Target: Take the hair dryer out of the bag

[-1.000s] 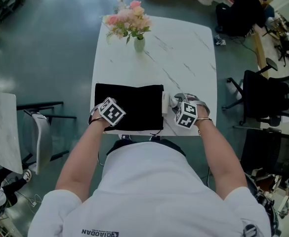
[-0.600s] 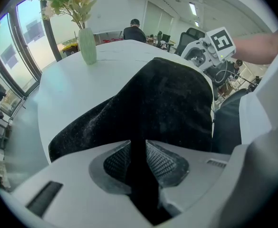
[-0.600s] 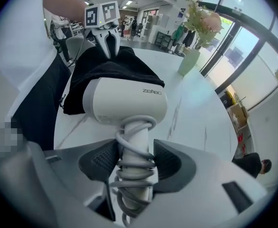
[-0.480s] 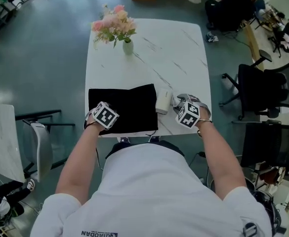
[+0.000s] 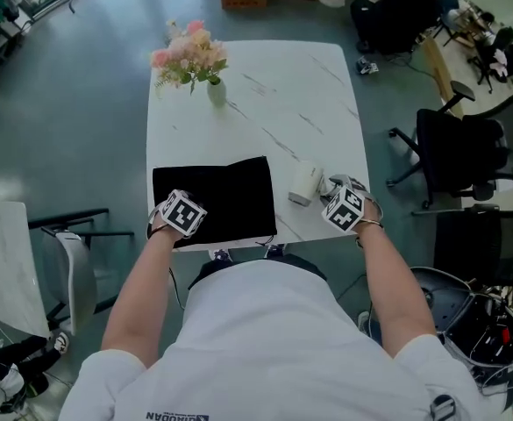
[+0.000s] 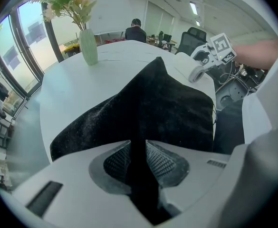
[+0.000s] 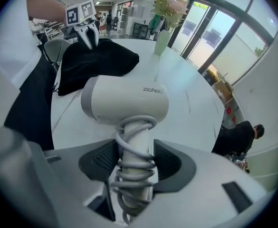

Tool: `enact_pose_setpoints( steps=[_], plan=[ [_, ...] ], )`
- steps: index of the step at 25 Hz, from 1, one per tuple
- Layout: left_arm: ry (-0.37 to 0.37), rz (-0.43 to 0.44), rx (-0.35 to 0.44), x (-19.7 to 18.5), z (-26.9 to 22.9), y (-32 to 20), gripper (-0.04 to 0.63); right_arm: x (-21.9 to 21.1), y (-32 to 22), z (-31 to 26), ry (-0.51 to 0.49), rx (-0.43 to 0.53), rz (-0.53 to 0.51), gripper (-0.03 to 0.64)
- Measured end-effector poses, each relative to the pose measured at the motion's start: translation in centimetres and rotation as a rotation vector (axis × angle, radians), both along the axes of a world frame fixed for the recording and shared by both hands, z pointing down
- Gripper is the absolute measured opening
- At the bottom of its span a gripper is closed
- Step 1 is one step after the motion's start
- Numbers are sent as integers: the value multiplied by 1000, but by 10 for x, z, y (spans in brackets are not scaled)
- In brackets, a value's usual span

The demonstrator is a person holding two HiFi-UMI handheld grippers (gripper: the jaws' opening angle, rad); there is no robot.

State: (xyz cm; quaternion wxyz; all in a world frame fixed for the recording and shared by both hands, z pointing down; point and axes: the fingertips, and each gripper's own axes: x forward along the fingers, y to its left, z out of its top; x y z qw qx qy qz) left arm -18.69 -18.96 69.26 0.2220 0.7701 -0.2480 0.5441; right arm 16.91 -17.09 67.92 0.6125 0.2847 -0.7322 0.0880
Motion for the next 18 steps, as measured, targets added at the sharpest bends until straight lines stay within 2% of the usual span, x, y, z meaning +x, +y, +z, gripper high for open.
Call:
enact_pose_setpoints(
  steps=[5, 18],
  plan=[
    [-2, 8, 4, 0, -1, 0, 109, 11, 6, 5, 6, 4, 39, 236],
    [10, 25, -9, -1, 3, 1, 109, 12, 10, -3, 64, 7, 56, 261]
  ],
)
